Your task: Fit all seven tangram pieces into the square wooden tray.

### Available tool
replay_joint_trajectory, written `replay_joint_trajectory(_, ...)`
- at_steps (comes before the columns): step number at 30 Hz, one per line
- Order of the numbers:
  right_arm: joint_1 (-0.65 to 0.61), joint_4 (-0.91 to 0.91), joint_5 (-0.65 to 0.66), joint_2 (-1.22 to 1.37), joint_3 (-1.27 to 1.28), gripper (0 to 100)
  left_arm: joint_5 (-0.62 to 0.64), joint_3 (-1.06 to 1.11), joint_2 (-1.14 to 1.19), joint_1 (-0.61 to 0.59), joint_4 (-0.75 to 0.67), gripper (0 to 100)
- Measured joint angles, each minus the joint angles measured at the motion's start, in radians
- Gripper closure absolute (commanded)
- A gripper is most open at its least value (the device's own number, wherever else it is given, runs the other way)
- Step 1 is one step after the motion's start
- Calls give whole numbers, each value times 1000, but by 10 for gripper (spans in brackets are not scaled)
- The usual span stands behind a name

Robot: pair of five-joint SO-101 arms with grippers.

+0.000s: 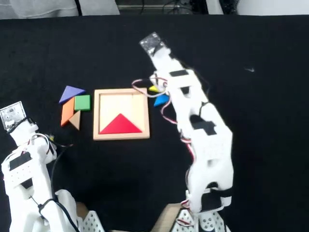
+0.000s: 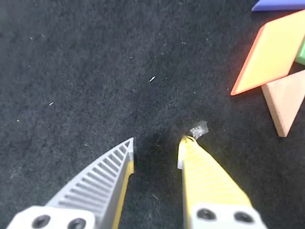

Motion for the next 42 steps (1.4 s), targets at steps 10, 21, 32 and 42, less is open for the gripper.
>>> replay_joint_trajectory(10,43,169,0,54,-143,988,0,0,0,0,0,841)
replay_joint_trajectory(21,183,364,141,51,-169,988,0,0,0,0,0,841)
replay_joint_trajectory(32,232,789,368,-83,-123,988,0,0,0,0,0,841)
replay_joint_trajectory(42,229,637,94,-489,227,987,0,0,0,0,0,841)
